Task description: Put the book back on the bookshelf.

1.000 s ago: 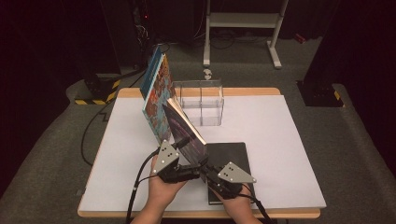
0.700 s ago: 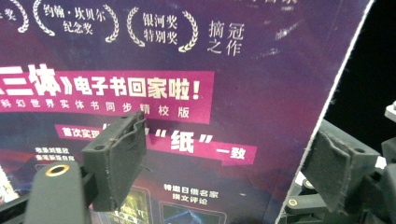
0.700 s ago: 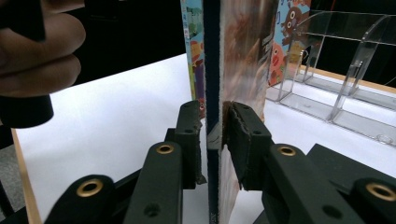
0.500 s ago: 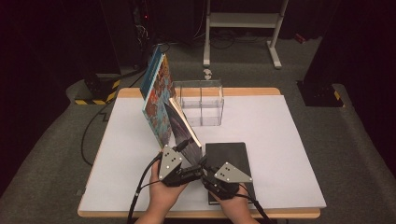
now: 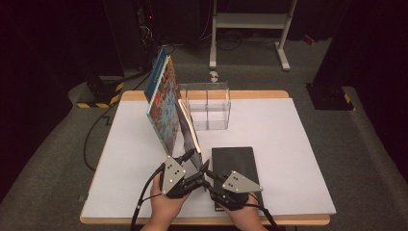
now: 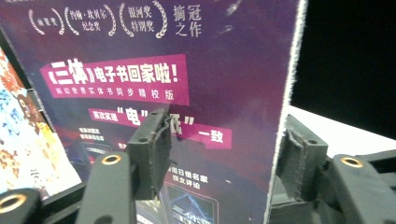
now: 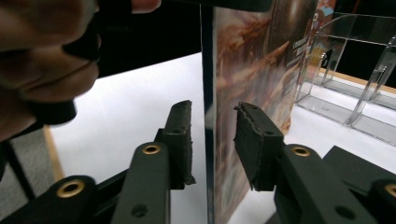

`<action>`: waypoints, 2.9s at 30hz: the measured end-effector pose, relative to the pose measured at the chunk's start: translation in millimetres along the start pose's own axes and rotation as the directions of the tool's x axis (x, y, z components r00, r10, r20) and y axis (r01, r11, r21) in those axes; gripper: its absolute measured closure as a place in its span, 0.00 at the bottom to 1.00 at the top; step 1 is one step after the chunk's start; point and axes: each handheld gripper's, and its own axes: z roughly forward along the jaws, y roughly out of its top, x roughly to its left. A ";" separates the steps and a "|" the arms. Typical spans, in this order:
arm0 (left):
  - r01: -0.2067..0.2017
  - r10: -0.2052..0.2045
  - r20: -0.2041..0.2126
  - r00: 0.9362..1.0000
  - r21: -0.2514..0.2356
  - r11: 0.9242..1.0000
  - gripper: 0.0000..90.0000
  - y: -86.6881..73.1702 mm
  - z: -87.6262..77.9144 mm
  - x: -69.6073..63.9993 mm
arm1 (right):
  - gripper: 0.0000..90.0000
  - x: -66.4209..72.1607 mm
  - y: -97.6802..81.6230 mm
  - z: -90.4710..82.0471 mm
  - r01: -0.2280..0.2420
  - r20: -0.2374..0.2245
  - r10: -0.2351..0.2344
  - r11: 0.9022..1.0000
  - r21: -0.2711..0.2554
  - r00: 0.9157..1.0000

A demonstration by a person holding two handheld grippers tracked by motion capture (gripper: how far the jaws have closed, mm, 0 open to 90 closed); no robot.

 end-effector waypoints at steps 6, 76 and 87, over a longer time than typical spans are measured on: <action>0.003 -0.003 0.001 1.000 -0.013 1.000 0.58 1.4 -7.0 4.4 | 0.69 -8.4 -5.5 -21.5 0.040 -0.010 -0.040 0.999 0.035 0.999; 0.019 -0.022 -0.061 0.998 -0.048 0.999 0.92 13.7 32.7 59.7 | 0.70 -68.1 -14.9 -54.7 -0.132 0.138 0.138 0.990 -0.054 0.981; 0.017 -0.020 -0.118 0.993 -0.026 1.000 0.93 28.0 44.5 58.6 | 0.70 -67.6 -13.4 -56.8 -0.133 0.130 0.140 0.989 -0.061 0.982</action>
